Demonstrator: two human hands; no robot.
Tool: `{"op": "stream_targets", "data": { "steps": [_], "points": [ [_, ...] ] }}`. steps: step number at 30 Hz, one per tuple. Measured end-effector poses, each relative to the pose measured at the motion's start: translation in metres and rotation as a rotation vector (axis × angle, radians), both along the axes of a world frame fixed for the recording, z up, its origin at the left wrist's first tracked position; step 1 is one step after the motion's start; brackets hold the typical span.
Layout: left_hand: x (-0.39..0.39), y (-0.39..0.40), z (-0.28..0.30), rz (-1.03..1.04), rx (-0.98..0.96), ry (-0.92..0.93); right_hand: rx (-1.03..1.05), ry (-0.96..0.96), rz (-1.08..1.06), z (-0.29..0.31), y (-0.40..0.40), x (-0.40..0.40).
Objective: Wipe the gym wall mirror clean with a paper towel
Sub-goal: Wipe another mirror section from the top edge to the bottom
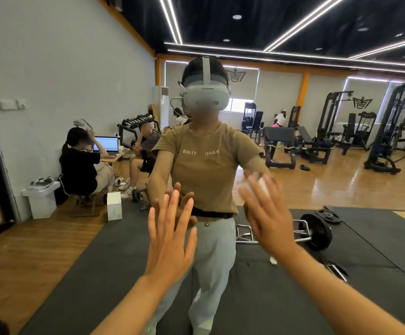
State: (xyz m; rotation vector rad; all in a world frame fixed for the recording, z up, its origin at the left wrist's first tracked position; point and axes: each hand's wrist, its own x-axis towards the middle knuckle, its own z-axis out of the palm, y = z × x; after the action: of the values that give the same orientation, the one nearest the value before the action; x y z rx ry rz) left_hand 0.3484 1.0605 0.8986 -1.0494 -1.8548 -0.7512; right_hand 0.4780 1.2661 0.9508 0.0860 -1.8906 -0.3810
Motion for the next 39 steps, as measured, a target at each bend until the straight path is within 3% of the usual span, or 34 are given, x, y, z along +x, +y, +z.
{"op": "stream_targets", "data": {
  "steps": [4,9,13,18,21,26,29,35,39],
  "points": [
    [0.014,0.013,-0.009,0.012,-0.028,-0.019,0.143,-0.222,-0.048,-0.074,0.019,0.025],
    [0.028,0.027,-0.006,0.023,-0.057,-0.029,0.342,-0.345,-0.086,-0.067,0.034,0.039],
    [0.033,0.036,-0.005,0.018,-0.061,-0.025,0.275,-0.204,-0.087,-0.004,0.043,0.044],
    [0.039,0.047,-0.016,0.032,-0.063,-0.067,0.044,0.110,-0.105,0.118,0.056,0.050],
    [0.037,0.049,-0.018,0.060,-0.075,-0.065,-0.178,0.263,-0.071,0.148,0.067,0.053],
    [0.037,0.050,-0.019,0.047,-0.081,-0.090,-0.212,0.257,-0.015,0.086,0.065,0.047],
    [0.039,0.048,-0.018,0.044,-0.100,-0.103,-0.160,0.127,0.016,0.020,0.061,0.050],
    [0.039,0.041,-0.017,0.063,-0.151,-0.082,0.218,-0.363,-0.087,-0.106,0.069,0.080],
    [0.036,0.033,-0.025,0.082,-0.192,-0.042,0.428,-0.462,-0.137,-0.103,0.077,0.085]
  ]
}}
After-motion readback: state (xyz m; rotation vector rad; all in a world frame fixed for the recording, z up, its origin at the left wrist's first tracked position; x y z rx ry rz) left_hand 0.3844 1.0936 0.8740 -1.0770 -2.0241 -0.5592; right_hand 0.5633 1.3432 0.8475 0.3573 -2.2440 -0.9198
